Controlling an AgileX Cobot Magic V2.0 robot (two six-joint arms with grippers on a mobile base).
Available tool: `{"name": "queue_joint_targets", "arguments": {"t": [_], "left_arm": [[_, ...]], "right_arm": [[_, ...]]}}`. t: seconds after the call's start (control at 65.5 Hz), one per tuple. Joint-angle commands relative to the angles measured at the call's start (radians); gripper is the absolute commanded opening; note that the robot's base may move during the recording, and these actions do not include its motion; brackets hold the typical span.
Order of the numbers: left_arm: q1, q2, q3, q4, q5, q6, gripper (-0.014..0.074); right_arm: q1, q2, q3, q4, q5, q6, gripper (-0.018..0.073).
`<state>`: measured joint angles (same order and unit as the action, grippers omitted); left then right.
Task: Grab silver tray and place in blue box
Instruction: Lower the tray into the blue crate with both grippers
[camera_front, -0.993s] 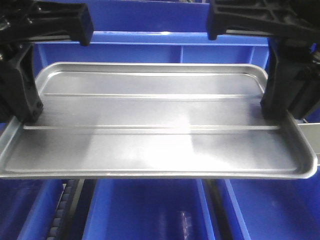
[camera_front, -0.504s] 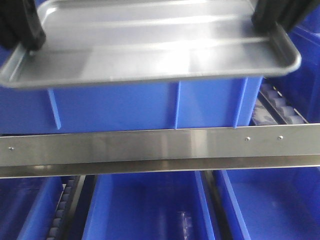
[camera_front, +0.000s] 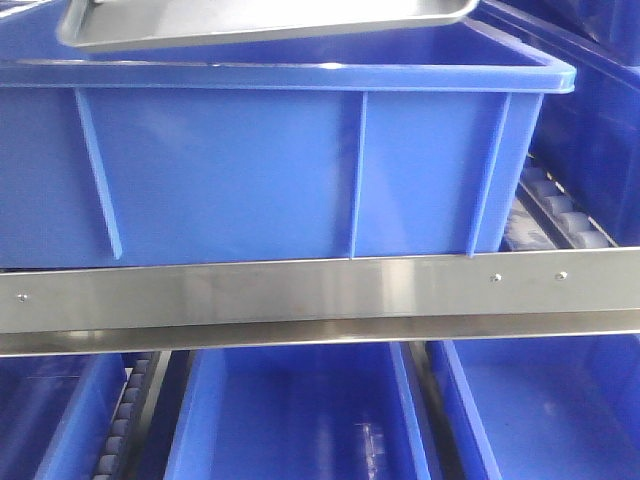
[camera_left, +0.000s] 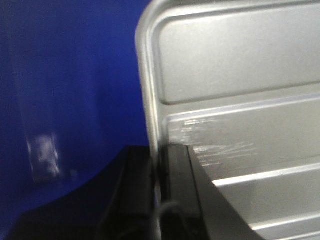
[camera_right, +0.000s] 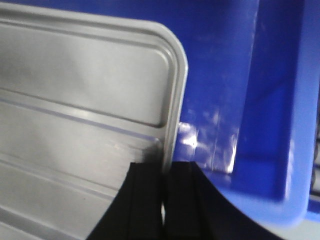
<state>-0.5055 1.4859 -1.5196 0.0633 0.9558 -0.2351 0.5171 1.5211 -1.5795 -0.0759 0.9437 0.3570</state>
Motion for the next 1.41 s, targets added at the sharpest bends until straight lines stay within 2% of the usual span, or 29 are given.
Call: {"name": "queue_joint_targets", "arguments": {"t": [0.0, 0.137, 0.336, 0.489, 0.856, 1.39], "left_arm": [[0.004, 0.013, -0.112, -0.212, -0.181, 0.065, -0.0003], [0.050, 0.095, -0.213, -0.212, -0.182, 0.091, -0.0003], [0.072, 0.188, -0.235, -0.209, -0.237, 0.091, -0.0003], [0.074, 0.238, -0.235, -0.210, -0.286, 0.091, -0.0004], [0.074, 0.276, -0.236, -0.208, -0.285, 0.091, -0.0006], [0.074, 0.288, -0.236, -0.208, -0.281, 0.091, -0.0006]], "right_arm": [[0.001, 0.033, -0.113, 0.189, -0.164, -0.082, 0.0057], [-0.035, 0.130, -0.217, 0.189, -0.171, -0.085, 0.0057], [-0.056, 0.230, -0.252, 0.189, -0.259, -0.085, 0.0057], [-0.061, 0.280, -0.252, 0.188, -0.305, -0.085, 0.0057], [-0.061, 0.308, -0.252, 0.186, -0.355, -0.085, 0.0057], [-0.061, 0.308, -0.252, 0.186, -0.344, -0.085, 0.0057]]}}
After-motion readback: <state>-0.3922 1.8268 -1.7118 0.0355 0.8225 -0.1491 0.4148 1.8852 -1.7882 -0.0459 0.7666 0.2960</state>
